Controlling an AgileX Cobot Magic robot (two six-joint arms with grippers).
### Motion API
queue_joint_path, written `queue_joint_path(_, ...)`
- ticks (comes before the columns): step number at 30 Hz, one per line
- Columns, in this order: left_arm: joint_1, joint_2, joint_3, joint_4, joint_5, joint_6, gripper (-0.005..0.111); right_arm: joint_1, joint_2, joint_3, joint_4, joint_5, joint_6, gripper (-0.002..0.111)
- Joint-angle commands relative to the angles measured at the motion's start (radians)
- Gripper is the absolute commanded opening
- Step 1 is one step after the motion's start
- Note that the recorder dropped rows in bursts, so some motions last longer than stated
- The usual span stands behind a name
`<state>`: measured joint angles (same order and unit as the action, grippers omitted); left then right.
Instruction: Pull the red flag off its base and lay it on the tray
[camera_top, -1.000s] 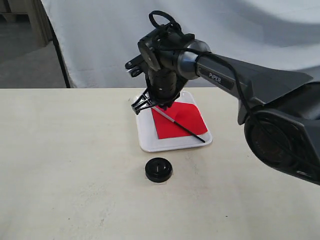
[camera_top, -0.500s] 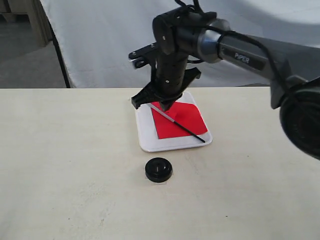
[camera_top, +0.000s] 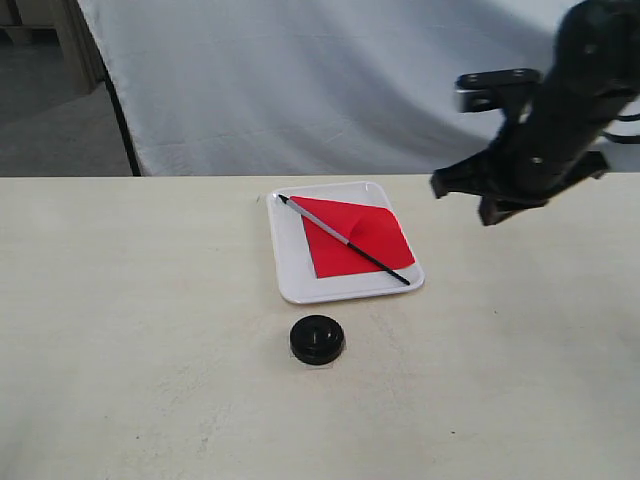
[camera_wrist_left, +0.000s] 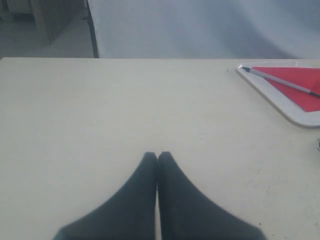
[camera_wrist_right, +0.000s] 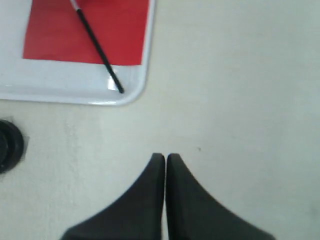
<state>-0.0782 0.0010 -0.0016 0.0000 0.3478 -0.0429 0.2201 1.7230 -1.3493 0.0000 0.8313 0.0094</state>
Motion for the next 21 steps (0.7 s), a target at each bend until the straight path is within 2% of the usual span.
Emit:
queue_joint_path(1,-0.004,-0.001,0.002,0.000,-0.005,0.001,0.000,-0.114,-0.214,0.162,0.006,-0.041,0.024,0.002)
queue_joint_path(5,-0.004,-0.001,0.002,0.000,-0.005,0.001,0.000,-0.228,-0.444,0.308,0.000,-0.073,0.024,0.002)
queue_joint_path(8,-0.004,-0.001,0.002,0.000,-0.005,0.001,0.000,-0.273,-0.616,0.416,0.000,-0.126,0.024,0.002)
queue_joint_path(21,-0.004,-0.001,0.002,0.000,-0.005,0.001,0.000,-0.288,-1.318,0.858,-0.024,-0.517,0.040,0.002)
